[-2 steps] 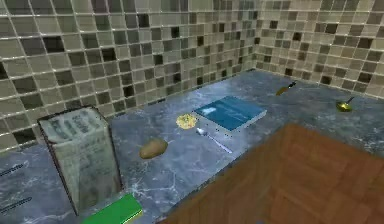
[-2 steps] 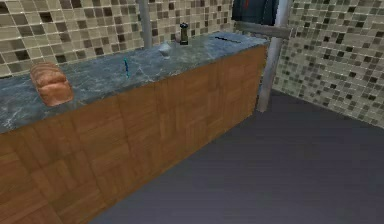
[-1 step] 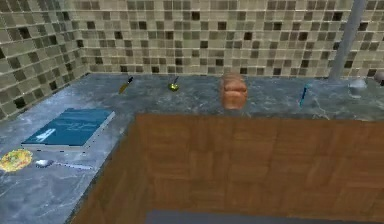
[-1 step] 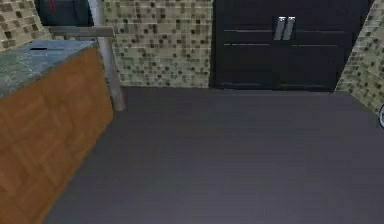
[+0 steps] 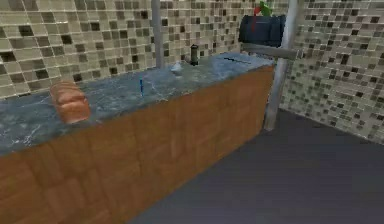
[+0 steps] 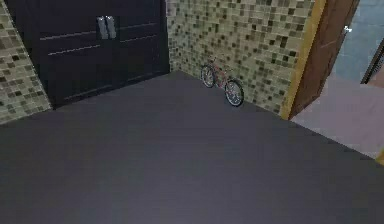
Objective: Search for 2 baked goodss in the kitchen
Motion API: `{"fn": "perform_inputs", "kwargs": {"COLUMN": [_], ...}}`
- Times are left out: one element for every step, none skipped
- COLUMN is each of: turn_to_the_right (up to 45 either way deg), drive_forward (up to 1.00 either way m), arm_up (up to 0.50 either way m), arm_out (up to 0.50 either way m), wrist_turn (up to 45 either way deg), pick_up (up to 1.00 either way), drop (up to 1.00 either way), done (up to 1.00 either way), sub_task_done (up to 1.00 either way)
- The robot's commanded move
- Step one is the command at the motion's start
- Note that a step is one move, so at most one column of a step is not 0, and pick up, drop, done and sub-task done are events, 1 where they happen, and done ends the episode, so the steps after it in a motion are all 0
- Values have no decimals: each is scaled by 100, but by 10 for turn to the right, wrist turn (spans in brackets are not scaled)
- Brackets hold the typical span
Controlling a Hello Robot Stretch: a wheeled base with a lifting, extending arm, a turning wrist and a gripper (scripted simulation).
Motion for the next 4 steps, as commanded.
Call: {"fn": "perform_inputs", "kwargs": {"turn_to_the_right": [450,30,0,-450], "drive_forward": [0,0,25,0], "arm_up": [0,0,0,0], "arm_out": [0,0,0,0], "wrist_turn": [0,0,0,0], "pick_up": [0,0,0,0], "drop": [0,0,0,0], "done": [0,0,0,0], "sub_task_done": [0,0,0,0]}}
